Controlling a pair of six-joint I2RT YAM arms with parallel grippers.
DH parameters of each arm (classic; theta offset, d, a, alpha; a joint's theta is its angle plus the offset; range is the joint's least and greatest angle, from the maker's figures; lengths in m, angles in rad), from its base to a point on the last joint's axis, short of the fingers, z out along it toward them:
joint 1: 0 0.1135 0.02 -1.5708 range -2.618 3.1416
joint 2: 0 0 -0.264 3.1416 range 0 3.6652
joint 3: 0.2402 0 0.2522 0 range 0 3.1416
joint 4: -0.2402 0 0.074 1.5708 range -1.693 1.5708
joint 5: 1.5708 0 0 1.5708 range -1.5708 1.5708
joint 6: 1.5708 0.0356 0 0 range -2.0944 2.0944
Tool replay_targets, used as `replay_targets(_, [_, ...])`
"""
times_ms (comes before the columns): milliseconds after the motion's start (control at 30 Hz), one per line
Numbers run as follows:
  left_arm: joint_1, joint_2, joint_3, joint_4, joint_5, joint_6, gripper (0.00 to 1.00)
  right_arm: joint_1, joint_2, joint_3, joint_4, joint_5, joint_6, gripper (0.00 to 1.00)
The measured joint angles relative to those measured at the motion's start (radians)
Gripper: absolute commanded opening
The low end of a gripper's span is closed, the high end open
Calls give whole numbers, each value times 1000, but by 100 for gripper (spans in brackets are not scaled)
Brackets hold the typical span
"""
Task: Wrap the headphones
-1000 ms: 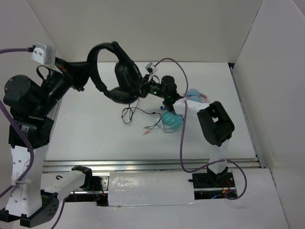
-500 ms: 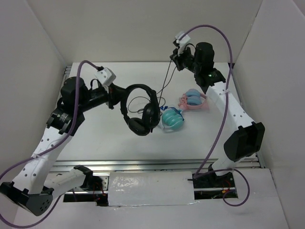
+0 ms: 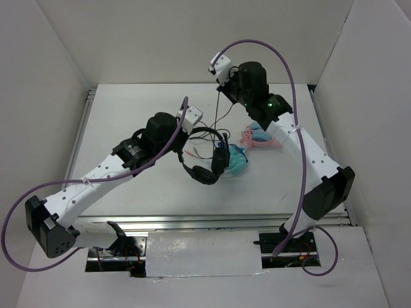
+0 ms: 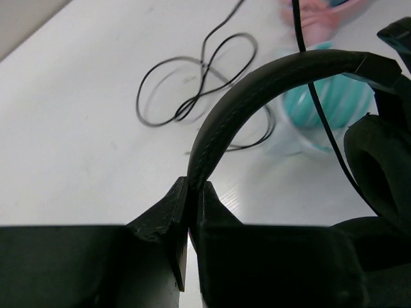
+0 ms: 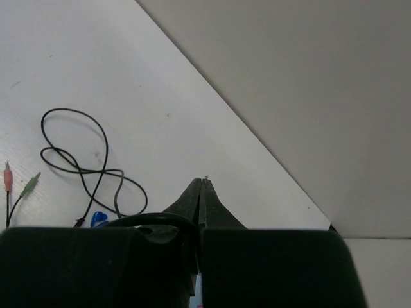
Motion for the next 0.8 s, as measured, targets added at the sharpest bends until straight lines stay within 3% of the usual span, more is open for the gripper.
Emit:
replay_targets(300, [58, 29, 0, -69, -211, -131, 0, 145, -80, -89, 27, 211, -14, 0])
replay_targets(800, [152, -25, -120, -37, -241, -286, 0, 228, -156, -239, 66, 352, -11, 0])
